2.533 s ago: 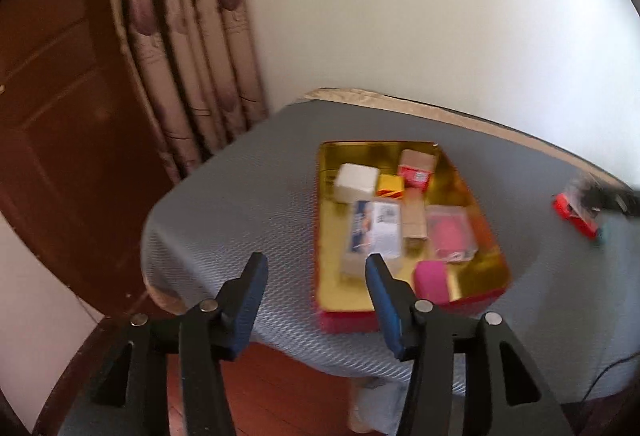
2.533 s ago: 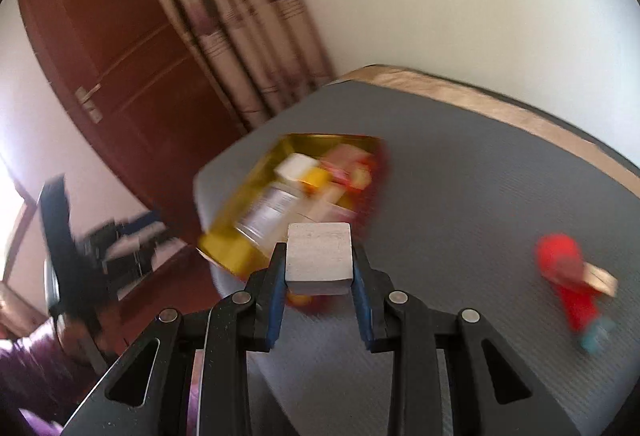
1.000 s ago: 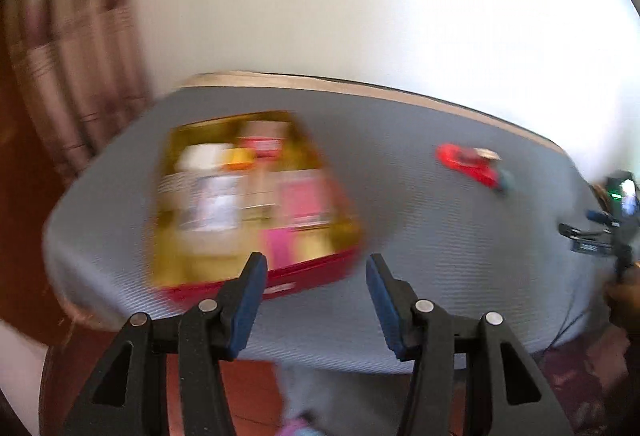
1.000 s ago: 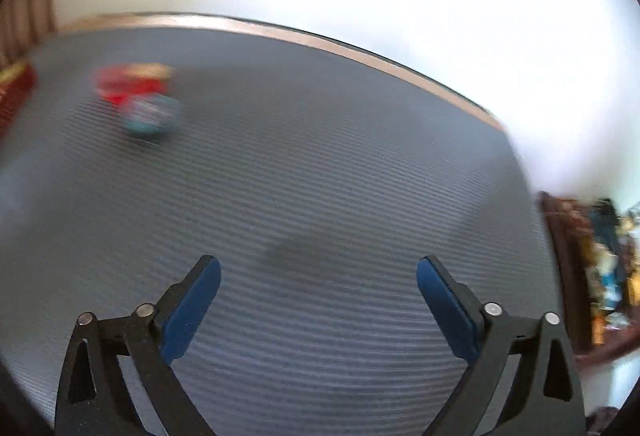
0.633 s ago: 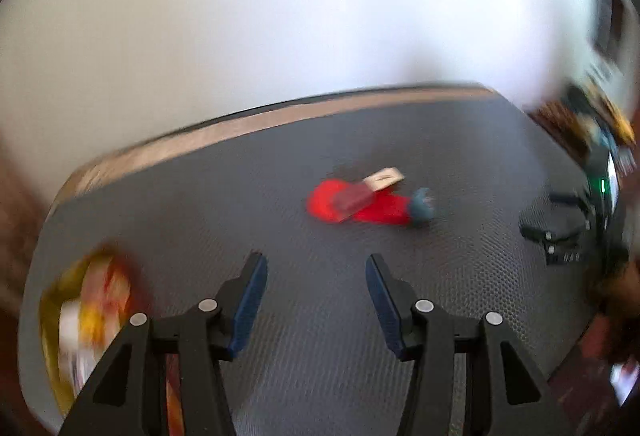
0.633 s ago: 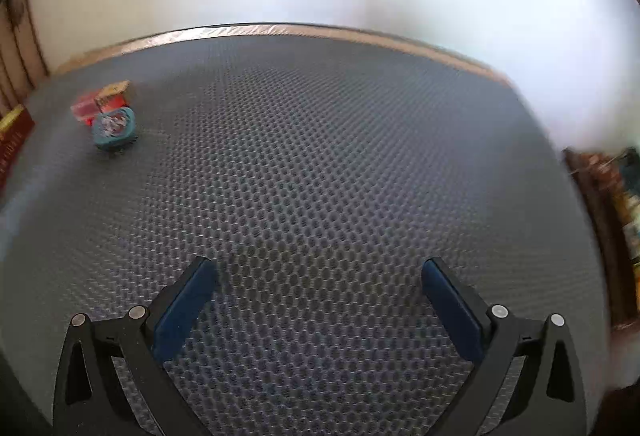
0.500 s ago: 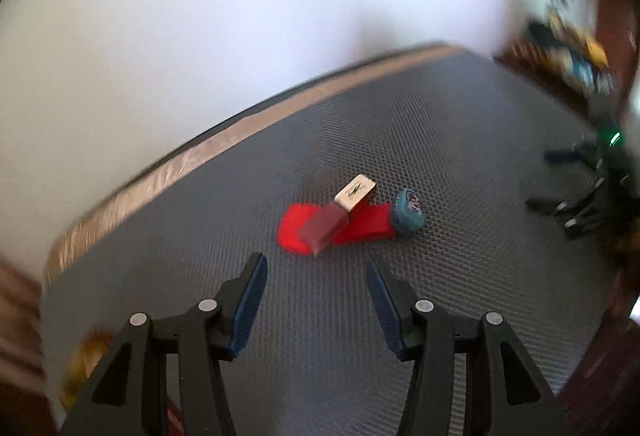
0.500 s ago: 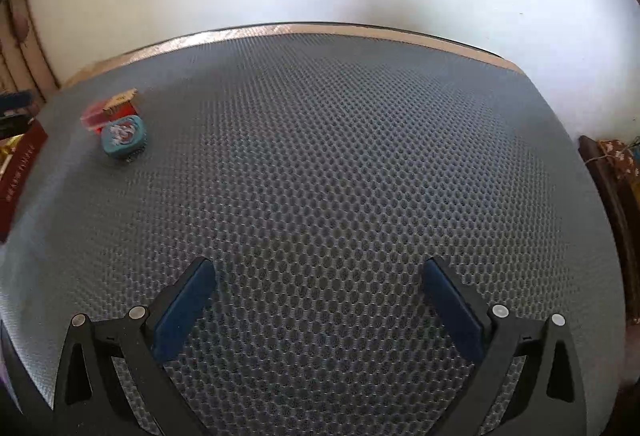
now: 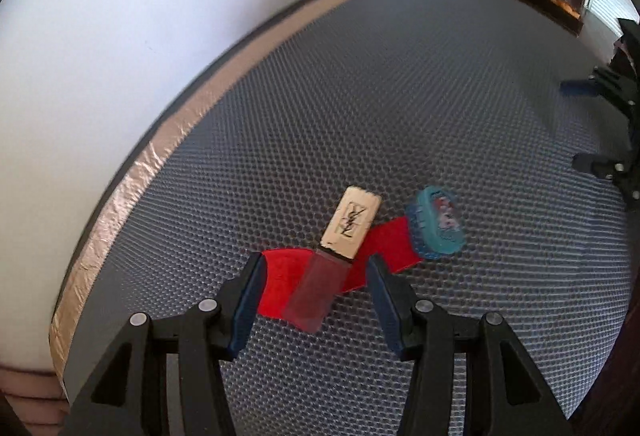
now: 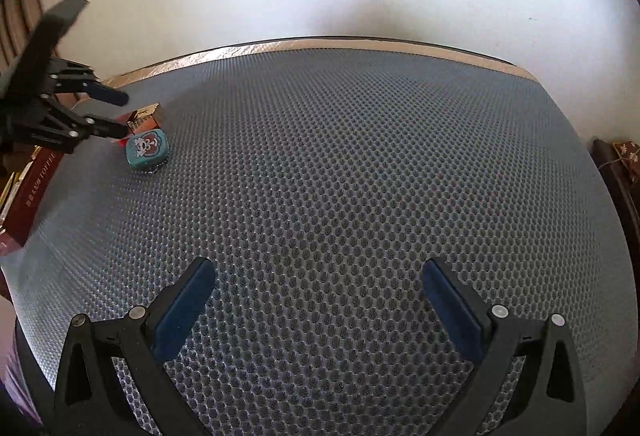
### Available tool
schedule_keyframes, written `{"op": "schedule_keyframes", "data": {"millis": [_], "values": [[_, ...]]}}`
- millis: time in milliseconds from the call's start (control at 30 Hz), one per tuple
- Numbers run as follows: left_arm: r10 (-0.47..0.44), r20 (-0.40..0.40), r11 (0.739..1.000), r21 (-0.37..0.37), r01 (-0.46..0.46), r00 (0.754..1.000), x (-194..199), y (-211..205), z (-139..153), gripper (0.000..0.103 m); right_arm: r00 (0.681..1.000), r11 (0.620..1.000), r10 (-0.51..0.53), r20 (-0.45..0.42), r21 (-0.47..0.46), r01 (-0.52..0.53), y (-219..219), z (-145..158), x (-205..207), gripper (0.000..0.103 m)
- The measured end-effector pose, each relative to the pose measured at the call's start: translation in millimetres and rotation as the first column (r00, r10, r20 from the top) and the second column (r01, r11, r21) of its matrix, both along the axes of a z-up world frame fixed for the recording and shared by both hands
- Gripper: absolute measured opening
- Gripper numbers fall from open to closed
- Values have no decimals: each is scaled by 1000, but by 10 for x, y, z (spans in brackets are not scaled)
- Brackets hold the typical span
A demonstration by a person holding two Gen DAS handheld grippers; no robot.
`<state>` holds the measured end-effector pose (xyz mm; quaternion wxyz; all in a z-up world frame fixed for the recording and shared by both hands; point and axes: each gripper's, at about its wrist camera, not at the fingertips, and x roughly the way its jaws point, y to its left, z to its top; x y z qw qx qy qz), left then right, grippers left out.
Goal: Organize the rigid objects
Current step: 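Grasp the gold-capped lipstick with the left gripper and lift it, then grasp the blue cartoon tin with the right gripper while the left gripper holds the lipstick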
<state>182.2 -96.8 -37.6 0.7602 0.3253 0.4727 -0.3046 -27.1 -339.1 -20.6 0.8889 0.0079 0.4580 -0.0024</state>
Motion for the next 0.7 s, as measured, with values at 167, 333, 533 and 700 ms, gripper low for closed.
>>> {"op": "schedule_keyframes", "data": {"millis": [167, 333, 533, 700], "values": [[75, -199, 988, -118, -100, 977, 275, 109, -70, 20, 1000, 1000, -6, 6, 8, 6, -68, 13, -25, 103], [167, -189, 968, -153, -197, 968, 232, 230, -46, 20, 1000, 1000, -7, 5, 13, 7, -124, 47, -32, 103], [386, -143, 861, -299, -412, 911, -355, 624, 196, 20, 996, 996, 66, 65, 55, -70, -76, 125, -57, 103], [490, -157, 764, -398, -509, 858, -1080, 965, 342, 20, 966, 953, 244, 86, 161, -255, 244, 290, 165, 103]]}}
